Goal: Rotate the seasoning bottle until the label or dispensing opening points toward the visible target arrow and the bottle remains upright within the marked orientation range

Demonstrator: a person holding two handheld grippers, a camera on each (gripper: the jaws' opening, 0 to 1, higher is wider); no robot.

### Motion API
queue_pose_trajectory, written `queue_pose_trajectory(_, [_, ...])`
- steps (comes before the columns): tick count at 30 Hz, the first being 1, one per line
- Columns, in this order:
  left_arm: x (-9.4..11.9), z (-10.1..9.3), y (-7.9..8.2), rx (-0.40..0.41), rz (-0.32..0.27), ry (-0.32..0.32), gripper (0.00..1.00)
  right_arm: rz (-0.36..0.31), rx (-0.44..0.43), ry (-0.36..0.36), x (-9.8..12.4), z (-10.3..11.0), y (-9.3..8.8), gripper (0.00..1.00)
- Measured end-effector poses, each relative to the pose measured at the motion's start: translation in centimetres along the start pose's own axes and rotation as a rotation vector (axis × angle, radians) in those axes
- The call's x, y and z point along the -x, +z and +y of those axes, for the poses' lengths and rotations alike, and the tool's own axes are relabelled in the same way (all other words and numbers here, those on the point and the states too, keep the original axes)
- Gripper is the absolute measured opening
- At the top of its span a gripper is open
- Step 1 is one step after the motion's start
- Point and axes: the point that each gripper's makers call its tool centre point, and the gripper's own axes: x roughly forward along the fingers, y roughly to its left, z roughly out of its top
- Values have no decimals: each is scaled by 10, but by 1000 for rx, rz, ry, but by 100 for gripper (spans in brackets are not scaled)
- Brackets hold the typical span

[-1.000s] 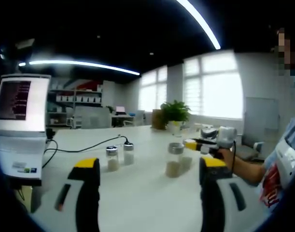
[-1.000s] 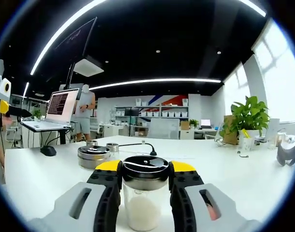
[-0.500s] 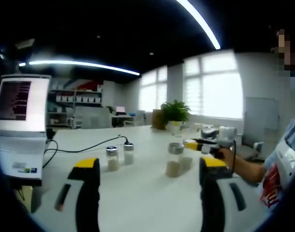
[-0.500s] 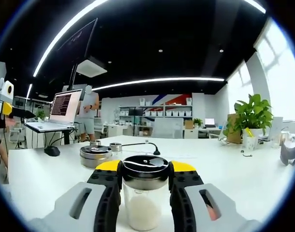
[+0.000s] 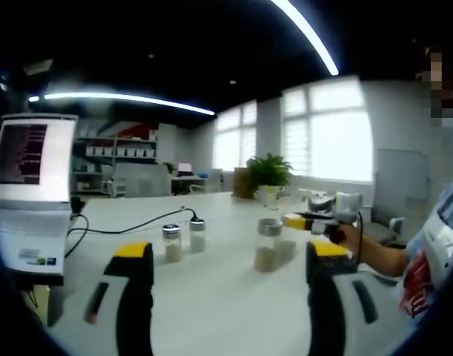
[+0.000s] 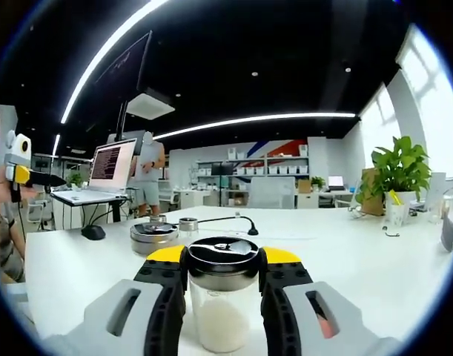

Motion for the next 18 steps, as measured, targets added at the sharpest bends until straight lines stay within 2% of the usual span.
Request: queue_pose_trajectory(18, [0, 0, 0, -1, -1, 1, 90, 23, -42, 181, -2, 1, -3, 37])
